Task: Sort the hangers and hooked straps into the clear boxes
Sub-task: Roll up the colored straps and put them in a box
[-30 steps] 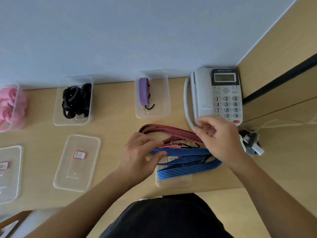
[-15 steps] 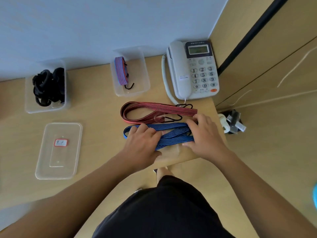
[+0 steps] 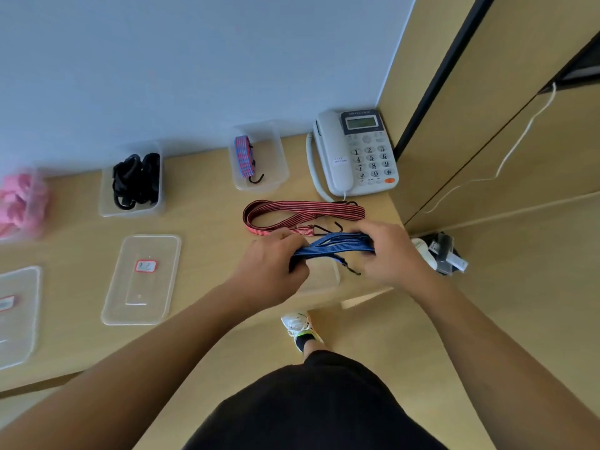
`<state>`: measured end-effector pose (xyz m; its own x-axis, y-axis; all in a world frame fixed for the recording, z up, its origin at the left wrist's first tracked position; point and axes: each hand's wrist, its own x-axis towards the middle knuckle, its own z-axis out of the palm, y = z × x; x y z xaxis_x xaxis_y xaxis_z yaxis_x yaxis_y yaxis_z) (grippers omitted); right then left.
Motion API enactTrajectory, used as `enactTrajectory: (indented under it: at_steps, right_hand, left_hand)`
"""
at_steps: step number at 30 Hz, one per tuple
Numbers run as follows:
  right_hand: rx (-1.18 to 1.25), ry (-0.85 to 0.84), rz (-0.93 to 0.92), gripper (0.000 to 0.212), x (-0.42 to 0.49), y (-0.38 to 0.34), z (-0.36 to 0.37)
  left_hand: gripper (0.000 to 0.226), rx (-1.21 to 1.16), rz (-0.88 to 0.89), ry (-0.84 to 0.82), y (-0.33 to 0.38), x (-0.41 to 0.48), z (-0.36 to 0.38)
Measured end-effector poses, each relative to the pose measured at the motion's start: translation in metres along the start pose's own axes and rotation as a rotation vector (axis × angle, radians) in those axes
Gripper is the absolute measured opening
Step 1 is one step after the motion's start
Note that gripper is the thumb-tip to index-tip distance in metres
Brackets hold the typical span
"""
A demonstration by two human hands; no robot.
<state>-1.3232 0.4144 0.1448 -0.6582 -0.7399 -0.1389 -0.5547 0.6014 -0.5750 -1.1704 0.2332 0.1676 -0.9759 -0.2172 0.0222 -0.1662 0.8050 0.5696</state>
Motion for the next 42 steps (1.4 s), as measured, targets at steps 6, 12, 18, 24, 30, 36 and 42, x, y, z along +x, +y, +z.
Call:
enactTrajectory:
  at_steps: [6, 12, 18, 24, 30, 36, 42]
  right_hand:
    - [0.359, -0.033, -0.007, 0.015, -0.032, -0.048, -0.057]
    - [0.623, -0.043, -0.051, 0.019, -0.079, -0.087, -0.079]
    - [0.826, -0.093, -0.133, 0.021, -0.125, -0.106, -0.112]
    - [0.959, -0.34, -0.146, 0.044, -0.141, -0.114, -0.15]
    - [1.059, -0.453, -0.189, 0.042, -0.149, -0.107, -0.176]
    - [0.813, -0.108, -0.194, 0.046, -0.162, -0.091, -0.195]
    - [0.596, 0.317, -0.344, 0.02, -0.178, -0.09, -0.204]
  left_hand:
    - [0.024, -0.22, -0.078, 0.099, 0.033, -0.026, -0.059]
    - [0.026, -0.778, -0.132, 0.082, 0.068, -0.059, -0.107]
    - [0.031, -1.064, -0.135, -0.07, 0.101, -0.083, -0.124]
    - [0.039, -0.893, -0.07, -0.039, 0.133, -0.086, -0.126]
    - [0.036, -0.816, 0.016, -0.142, 0.173, -0.085, -0.122]
    - [0.01, -1.042, 0.002, -0.134, 0.206, -0.087, -0.099]
    - [0.006, -1.199, 0.008, 0.104, 0.225, -0.089, -0.085]
